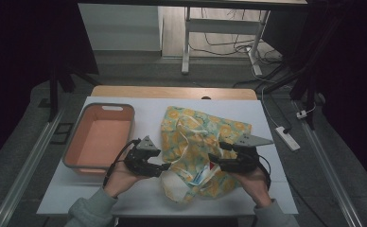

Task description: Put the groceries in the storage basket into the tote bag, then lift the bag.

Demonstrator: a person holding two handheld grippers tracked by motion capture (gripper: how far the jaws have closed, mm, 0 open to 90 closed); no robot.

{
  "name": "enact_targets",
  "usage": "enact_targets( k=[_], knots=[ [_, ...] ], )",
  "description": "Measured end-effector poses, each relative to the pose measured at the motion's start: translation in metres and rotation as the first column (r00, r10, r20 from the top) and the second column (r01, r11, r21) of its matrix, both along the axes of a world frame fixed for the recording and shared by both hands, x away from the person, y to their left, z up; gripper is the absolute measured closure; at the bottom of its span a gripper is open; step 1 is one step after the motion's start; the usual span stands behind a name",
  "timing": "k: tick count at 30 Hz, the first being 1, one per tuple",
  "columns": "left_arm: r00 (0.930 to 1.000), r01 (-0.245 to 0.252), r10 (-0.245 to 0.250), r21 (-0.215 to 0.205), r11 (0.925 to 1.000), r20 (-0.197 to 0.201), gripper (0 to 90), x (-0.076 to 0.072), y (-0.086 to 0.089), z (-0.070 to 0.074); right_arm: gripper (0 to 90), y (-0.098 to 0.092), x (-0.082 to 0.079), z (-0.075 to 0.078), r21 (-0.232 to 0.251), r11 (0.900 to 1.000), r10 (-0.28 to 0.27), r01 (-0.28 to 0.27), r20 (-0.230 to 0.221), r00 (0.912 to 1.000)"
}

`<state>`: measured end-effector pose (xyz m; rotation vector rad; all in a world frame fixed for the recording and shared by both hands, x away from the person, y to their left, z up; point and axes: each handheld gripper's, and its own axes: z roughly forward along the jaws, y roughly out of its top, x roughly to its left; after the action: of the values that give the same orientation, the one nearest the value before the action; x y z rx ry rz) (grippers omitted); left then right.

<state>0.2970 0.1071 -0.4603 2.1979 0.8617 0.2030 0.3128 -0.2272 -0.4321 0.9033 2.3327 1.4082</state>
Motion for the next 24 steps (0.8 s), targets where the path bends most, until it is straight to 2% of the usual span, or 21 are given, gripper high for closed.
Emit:
enact_targets(
  k=[5, 10, 15, 17, 19, 21, 24],
  knots=[
    [0.9999, -0.008, 0.008, 0.019, 0.9998, -0.009, 33.5, 0.007, -0.006, -0.004, 32.8, -0.026, -0.021, -0.004, -0.005, 0.999, -0.054, 0.054, 0.003, 0.9985],
    [0.9994, -0.006, 0.006, -0.004, 1.0000, -0.035, 33.9, 0.023, -0.023, -0.008, 33.4, -0.040, -0.029, -0.014, -0.037, 0.996, -0.082, 0.082, -0.015, 0.9965],
    [0.9990, -0.010, 0.011, 0.009, 0.9999, -0.044, 34.1, 0.046, -0.045, -0.016, 33.4, -0.039, -0.024, -0.022, -0.070, 0.994, -0.091, 0.089, -0.035, 0.9952],
    [0.9981, -0.017, 0.016, 0.000, 0.9999, -0.059, 34.4, 0.053, -0.050, -0.021, 33.4, -0.037, -0.023, -0.024, -0.081, 0.992, -0.096, 0.092, -0.043, 0.9944],
    [0.9981, -0.022, 0.022, 0.011, 0.9997, -0.057, 35.2, 0.057, -0.055, -0.026, 33.0, -0.034, -0.021, -0.026, -0.092, 0.991, -0.106, 0.101, -0.052, 0.9930],
    [0.9986, -0.015, 0.017, 0.034, 0.9993, -0.050, 36.5, 0.059, -0.059, -0.030, 32.1, -0.029, -0.020, -0.027, -0.110, 0.988, -0.110, 0.105, -0.042, 0.9931],
    [0.9982, -0.031, 0.033, 0.024, 0.9992, -0.051, 43.9, 0.063, -0.059, -0.034, 28.3, -0.018, -0.016, -0.029, -0.148, 0.981, -0.129, 0.123, -0.032, 0.9912]
  ],
)
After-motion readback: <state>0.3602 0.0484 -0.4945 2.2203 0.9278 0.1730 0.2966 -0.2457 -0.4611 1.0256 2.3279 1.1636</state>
